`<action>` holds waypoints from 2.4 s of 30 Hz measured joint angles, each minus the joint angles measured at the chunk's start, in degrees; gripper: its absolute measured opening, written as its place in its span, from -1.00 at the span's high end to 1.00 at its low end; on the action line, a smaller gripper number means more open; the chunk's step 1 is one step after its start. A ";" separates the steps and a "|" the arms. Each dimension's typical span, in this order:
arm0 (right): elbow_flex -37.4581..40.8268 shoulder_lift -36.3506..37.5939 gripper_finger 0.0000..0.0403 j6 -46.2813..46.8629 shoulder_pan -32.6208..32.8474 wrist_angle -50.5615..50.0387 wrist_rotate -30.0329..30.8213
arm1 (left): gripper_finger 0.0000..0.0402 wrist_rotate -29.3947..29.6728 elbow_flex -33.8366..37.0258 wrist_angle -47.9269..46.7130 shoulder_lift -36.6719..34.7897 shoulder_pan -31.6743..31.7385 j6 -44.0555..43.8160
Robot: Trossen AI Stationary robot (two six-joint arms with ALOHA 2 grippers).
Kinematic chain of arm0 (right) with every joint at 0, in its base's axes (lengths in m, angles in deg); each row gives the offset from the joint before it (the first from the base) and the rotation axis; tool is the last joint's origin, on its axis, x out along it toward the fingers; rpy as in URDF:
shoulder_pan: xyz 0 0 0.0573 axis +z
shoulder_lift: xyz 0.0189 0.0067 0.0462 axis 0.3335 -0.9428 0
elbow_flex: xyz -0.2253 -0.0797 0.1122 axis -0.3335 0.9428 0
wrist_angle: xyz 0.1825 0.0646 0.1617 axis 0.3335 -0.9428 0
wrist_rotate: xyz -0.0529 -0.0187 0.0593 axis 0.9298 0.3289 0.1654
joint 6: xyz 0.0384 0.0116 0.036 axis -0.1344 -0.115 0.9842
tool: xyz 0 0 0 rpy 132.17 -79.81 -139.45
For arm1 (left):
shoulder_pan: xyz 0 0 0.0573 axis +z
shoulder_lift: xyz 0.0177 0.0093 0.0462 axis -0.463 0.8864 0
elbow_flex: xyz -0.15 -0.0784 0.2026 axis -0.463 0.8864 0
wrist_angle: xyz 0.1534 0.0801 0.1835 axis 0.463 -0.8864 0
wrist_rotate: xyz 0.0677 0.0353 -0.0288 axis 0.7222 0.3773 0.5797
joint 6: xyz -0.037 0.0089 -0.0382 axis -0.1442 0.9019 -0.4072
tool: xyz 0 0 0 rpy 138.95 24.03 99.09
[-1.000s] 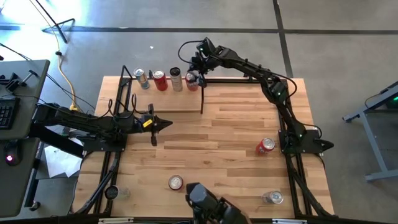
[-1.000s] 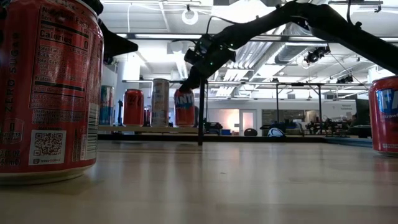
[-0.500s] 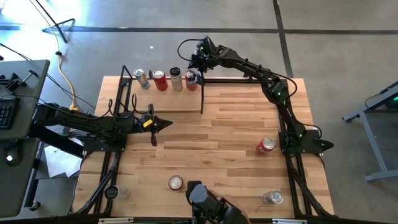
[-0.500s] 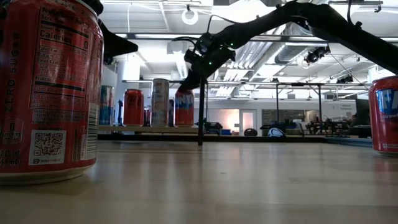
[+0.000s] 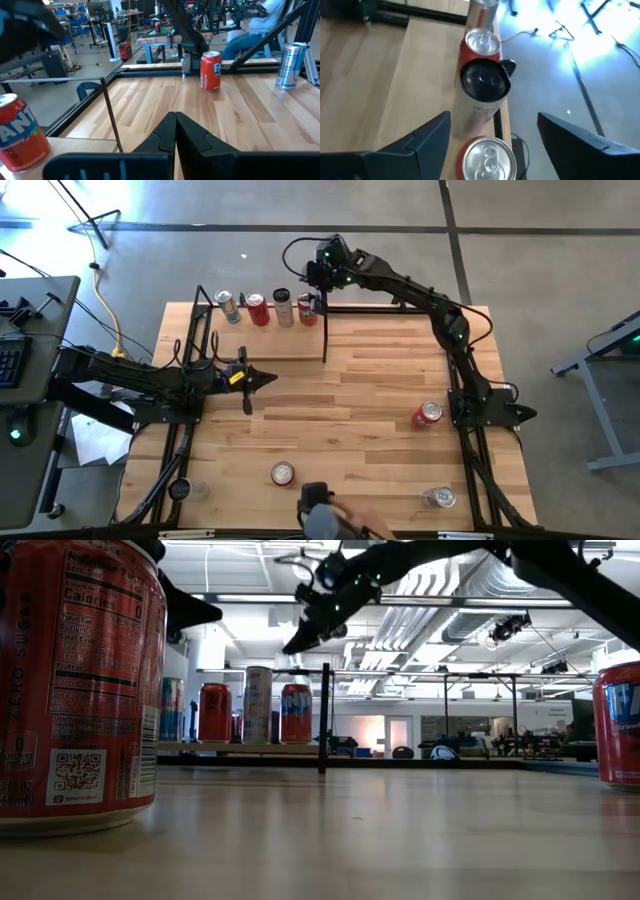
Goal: Place canned beverage on shelf
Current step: Move the red soda can to the middle of the table
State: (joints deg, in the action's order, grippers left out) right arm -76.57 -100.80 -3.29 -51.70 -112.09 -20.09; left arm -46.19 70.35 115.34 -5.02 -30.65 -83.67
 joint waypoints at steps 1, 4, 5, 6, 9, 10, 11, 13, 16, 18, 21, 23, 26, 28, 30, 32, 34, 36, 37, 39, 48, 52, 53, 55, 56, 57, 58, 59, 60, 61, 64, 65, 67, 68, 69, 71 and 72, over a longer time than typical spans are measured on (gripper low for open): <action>-0.04 0.57 -0.34 0.76 0.61 -0.62 1.43 | 1.00 0.00 0.00 0.19 0.00 0.01 0.03; -0.04 2.31 -0.18 3.57 2.17 -4.85 5.03 | 1.00 1.16 0.00 1.22 0.02 0.04 -1.67; -0.04 2.70 -0.12 4.66 2.69 -6.56 5.86 | 1.00 1.41 0.00 1.56 0.04 0.04 -2.04; -0.04 2.87 -0.06 5.22 3.41 -8.49 6.50 | 1.00 1.68 0.00 1.75 0.14 0.04 -2.04; -0.03 2.94 0.17 6.40 5.92 -13.70 7.25 | 1.00 1.60 0.00 1.90 0.69 0.04 -0.32; 0.06 2.94 0.25 6.35 6.94 -15.18 7.23 | 1.00 1.27 0.00 2.06 0.94 0.04 -0.05; 0.48 2.98 0.34 6.06 8.06 -15.75 7.22 | 1.00 0.70 0.00 2.13 1.21 0.04 0.02; 2.41 3.24 0.54 5.95 10.31 -15.44 6.74 | 1.00 -0.75 0.00 1.94 1.46 0.04 0.05; 8.28 4.75 0.88 6.12 13.56 -11.42 5.92 | 1.00 -2.53 0.00 2.18 1.57 -0.25 0.07; 14.53 7.16 0.96 7.57 15.61 -5.42 6.62 | 1.00 -2.77 0.00 2.88 1.53 -0.91 0.47; 26.77 11.78 0.93 11.14 18.58 7.07 10.30 | 1.00 -2.82 -0.02 4.17 1.51 -2.37 1.46; 36.04 15.19 0.98 13.55 20.40 15.40 12.81 | 1.00 -2.80 -0.02 4.68 1.51 -3.47 1.51; 49.43 21.12 0.98 18.41 23.38 30.11 15.46 | 1.00 -2.85 -0.02 4.67 1.51 -4.99 1.60; 57.48 24.49 0.99 21.25 25.86 39.77 17.31 | 1.00 -3.38 -0.02 4.63 1.51 -5.71 1.88; 64.18 26.82 1.00 23.99 28.48 46.86 19.81 | 1.00 -4.54 -0.02 4.65 1.51 -6.28 2.09; 69.72 28.87 0.99 25.89 31.62 53.60 23.07 | 1.00 -5.96 -0.02 4.68 1.51 -6.82 2.11; 73.42 30.04 1.00 26.88 34.93 59.16 26.87 | 1.00 -7.26 -0.02 4.85 1.51 -7.38 2.07; 76.46 30.57 1.00 27.30 38.31 62.44 31.05 | 1.00 -8.40 -0.02 5.03 1.51 -8.05 2.06; 77.64 30.57 1.00 27.57 40.03 63.44 33.17 | 1.00 -8.89 -0.04 4.87 1.51 -8.35 2.04; 79.12 30.65 1.00 28.72 43.47 64.96 37.18 | 1.00 -9.32 -0.04 4.40 1.51 -9.01 1.64; 80.05 30.74 1.00 37.29 55.08 66.91 48.07 | 1.00 -9.08 -0.02 0.59 2.61 -10.68 -2.49; 79.80 28.79 1.00 39.12 58.62 69.87 54.14 | 1.00 -8.80 -0.02 0.79 3.67 -12.58 -2.07; 79.80 27.71 1.00 39.36 59.37 71.45 55.58 | 1.00 -8.51 -0.02 0.85 4.03 -13.19 -2.22; 79.76 25.49 1.00 40.03 60.69 74.67 57.52 | 1.00 -7.33 -0.02 0.57 4.43 -14.68 -2.50; 79.26 24.02 1.00 40.67 61.35 76.19 58.38 | 1.00 -6.36 -0.02 0.86 4.78 -15.59 -2.50; 78.29 22.51 1.00 40.97 61.96 76.92 59.02 | 1.00 -5.10 -0.03 0.81 5.05 -16.49 -2.50; 76.86 20.96 1.00 41.03 62.52 76.99 59.71 | 1.00 -3.74 -0.02 0.70 5.32 -17.37 -2.50; 74.81 19.18 1.00 40.92 63.08 76.99 60.23 | 1.00 -2.48 -0.02 0.77 5.67 -18.27 -2.50; 72.61 17.51 1.00 40.72 63.55 76.93 60.71 | 1.00 -1.29 -0.02 0.80 5.96 -19.09 -2.50; 70.10 15.82 1.00 40.42 63.91 76.34 61.04 | 1.00 -0.16 -0.02 0.68 6.14 -19.88 -2.50; 61.53 10.90 0.94 40.88 64.54 71.07 61.06 | 1.00 3.17 -0.02 0.82 6.85 -22.07 -2.50; 58.70 9.37 0.90 41.10 64.70 69.05 60.96 | 1.00 4.18 -0.02 0.87 7.03 -22.74 -2.52; 53.37 6.73 0.77 42.77 65.04 65.14 60.07 | 1.00 5.83 -0.02 0.93 7.24 -23.95 -2.52; 51.03 5.67 0.68 43.57 65.11 63.13 59.58 | 1.00 6.41 -0.02 1.00 7.31 -24.50 -2.52; 48.66 4.68 0.59 43.91 65.27 61.29 59.33 | 1.00 6.93 -0.02 1.11 7.41 -25.09 -2.52; 44.73 3.00 0.38 44.44 65.75 58.66 59.40 | 1.00 7.86 -0.02 1.09 7.45 -26.16 -2.52; 42.95 2.12 0.27 44.48 65.98 57.76 59.52 | 1.00 8.23 -0.02 1.13 7.44 -26.66 -2.52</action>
State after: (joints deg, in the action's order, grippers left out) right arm -33.62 -98.67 41.19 14.28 -54.33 39.43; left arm -37.96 70.32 116.47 2.41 -57.31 -86.19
